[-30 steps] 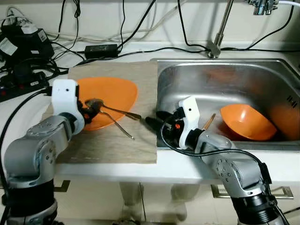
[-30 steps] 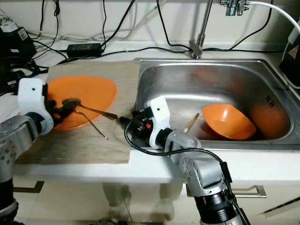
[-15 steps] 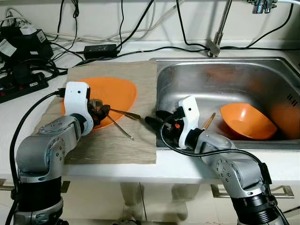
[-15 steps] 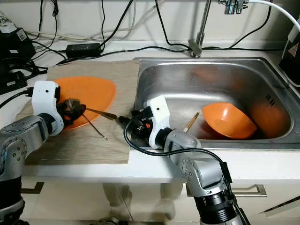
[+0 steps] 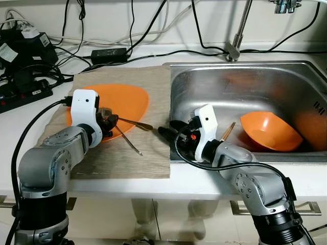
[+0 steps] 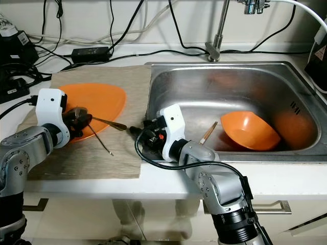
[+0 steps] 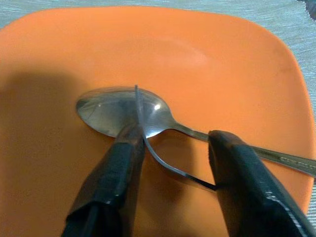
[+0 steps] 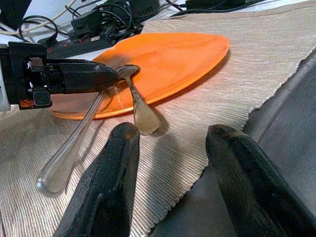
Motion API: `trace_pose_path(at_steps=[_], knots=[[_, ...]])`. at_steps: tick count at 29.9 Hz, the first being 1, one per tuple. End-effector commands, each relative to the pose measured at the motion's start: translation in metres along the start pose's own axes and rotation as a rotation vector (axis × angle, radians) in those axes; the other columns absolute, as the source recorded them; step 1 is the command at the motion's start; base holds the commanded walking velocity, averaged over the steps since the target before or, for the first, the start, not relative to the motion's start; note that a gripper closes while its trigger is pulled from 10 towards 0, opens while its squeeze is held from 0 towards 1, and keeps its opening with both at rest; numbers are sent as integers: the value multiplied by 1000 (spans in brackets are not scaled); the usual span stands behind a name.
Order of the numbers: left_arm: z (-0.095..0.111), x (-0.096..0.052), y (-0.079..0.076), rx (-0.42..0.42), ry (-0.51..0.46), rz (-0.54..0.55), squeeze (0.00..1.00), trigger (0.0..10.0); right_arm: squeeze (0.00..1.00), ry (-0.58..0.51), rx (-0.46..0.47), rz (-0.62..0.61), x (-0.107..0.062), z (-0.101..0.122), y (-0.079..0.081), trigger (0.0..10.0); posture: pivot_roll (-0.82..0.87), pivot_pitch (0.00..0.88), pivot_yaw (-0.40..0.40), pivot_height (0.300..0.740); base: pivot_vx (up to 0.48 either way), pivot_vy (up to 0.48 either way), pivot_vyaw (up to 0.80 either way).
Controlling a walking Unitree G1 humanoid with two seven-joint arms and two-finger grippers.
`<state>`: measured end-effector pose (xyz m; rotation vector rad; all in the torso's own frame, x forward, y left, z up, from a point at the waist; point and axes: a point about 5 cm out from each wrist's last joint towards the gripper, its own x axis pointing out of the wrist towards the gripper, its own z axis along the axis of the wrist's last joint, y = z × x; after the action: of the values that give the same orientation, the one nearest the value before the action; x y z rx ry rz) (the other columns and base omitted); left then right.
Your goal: Kitchen organization
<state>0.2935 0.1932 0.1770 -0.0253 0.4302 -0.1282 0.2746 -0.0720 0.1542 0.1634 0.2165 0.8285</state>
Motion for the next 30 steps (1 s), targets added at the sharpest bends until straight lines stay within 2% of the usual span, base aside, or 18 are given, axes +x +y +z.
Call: trace_pose_path(at_steps=[1, 10, 16, 27, 30], knots=[[-4, 1, 3, 2, 22, 15, 0, 0, 0, -12, -12, -3, -1, 5, 1, 10000, 24, 22, 91, 740, 0, 0, 0], [0, 0, 9, -20, 4, 27, 0, 0, 0, -5, -6, -2, 0, 3, 1, 10000, 31, 15, 90, 740, 0, 0, 0], [11, -3, 19, -21, -31, 68, 0, 0, 0, -2, 5, -3, 1, 0, 0, 10000, 39, 10, 90, 740, 0, 0, 0], [25, -4, 22, -15, -82, 84, 0, 0, 0, -8, 23, -21, 2, -4, -5, 10000, 41, 4, 88, 740, 0, 0, 0], [25, -4, 21, 15, -80, 70, 0, 0, 0, -7, 26, -21, 2, -5, -6, 10000, 41, 6, 88, 740, 0, 0, 0]])
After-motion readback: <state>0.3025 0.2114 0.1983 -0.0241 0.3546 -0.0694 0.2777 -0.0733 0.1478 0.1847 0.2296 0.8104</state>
